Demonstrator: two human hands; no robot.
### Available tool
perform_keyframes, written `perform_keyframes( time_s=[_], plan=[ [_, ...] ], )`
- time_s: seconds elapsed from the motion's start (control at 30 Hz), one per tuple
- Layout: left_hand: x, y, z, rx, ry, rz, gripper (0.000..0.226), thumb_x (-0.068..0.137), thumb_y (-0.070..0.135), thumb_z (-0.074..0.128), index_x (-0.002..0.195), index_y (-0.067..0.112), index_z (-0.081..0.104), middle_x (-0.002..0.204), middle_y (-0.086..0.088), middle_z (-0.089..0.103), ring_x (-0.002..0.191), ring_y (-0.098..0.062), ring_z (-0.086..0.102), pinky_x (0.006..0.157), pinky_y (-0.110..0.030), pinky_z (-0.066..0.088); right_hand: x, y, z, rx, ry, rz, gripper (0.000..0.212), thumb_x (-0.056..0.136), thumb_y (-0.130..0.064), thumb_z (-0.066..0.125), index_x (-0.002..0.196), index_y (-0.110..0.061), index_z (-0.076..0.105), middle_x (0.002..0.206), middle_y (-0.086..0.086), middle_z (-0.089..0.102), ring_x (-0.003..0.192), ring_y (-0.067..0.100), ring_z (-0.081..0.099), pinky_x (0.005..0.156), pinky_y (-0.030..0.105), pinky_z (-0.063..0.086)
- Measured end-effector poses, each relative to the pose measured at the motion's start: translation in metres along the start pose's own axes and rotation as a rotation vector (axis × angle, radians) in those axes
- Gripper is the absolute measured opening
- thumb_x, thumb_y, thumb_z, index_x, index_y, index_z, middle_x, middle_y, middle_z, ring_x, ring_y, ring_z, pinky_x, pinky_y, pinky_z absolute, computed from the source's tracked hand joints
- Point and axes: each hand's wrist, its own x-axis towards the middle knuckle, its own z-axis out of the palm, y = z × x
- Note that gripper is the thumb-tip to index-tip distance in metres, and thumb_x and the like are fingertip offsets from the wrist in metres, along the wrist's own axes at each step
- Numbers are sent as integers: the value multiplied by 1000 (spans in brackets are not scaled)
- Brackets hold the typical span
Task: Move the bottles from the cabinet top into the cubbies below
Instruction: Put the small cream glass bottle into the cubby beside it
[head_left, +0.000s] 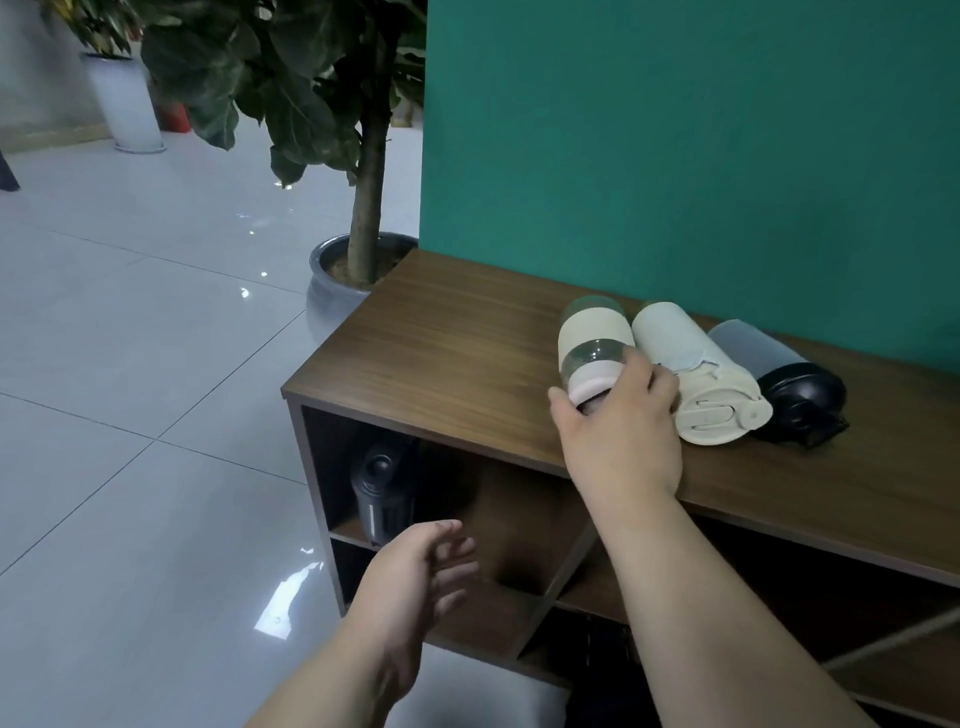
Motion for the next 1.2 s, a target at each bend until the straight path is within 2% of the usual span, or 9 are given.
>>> perform_keyframes(
  time_s=[0.17,0.3,0.43,0.53,0.67,0.87,0.97,1.1,1.2],
  plan=[
    [-1,2,-2,-3,-20,-1,25,99,28,60,111,12,76,107,-11,82,102,-28,76,78,-36,58,-16,-3,-20,178,41,-103,68,71,-41,72,131,-23,46,131,2,47,106,28,58,73,32,41],
    [1,-4,-3,-63,18,-27,33,104,34,54,115,9,73,113,-14,79,105,-31,75,88,-39,55,-55,-8,-51,383,67,-378,66,63,-44,65,125,-23,51,123,-2,52,106,12,54,81,27,44],
    [3,-22,0,-168,43,-63,48,100,46,50,118,6,70,105,-19,79,80,-30,75,71,-37,57,-88,4,-56,546,-87,-510,74,60,-37,69,130,-23,48,119,-3,61,108,6,59,94,15,43],
    [4,-36,5,-210,15,-72,42,99,44,52,120,15,74,110,-17,81,86,-34,77,70,-37,61,-102,22,-39,466,-231,-539,72,60,-39,71,127,-25,51,118,-13,58,106,3,59,91,11,43],
    [21,-53,14,-300,28,-150,52,109,46,37,124,12,72,111,-15,82,92,-30,80,67,-38,63,-103,39,-9,285,-323,-489,73,62,-50,68,131,-30,51,118,-15,56,103,8,62,85,28,55],
    [66,-75,20,-280,74,-222,43,103,45,53,129,16,72,116,-11,81,109,-31,76,82,-47,65,-102,43,32,322,-569,-196,104,62,-59,77,152,-34,31,132,-13,52,126,9,46,103,27,41],
    [93,-80,16,-266,124,-215,43,101,49,56,123,17,75,109,-10,83,99,-27,77,73,-41,66,-102,53,56,344,-638,-99,99,62,-48,85,148,-34,37,128,-13,52,131,11,44,102,20,36],
    [111,-81,20,-218,109,-223,50,103,52,49,114,12,76,87,-11,79,71,-26,69,65,-37,57,-100,62,80,462,-642,72,80,58,-42,87,130,-40,51,122,-17,63,112,5,60,94,26,50],
    [121,-84,22,-250,103,-246,51,106,46,43,128,11,72,114,-10,80,105,-35,73,65,-37,59,-98,62,91,485,-626,129,80,61,-36,89,131,-34,53,121,-10,65,107,7,61,88,21,48]
  ],
)
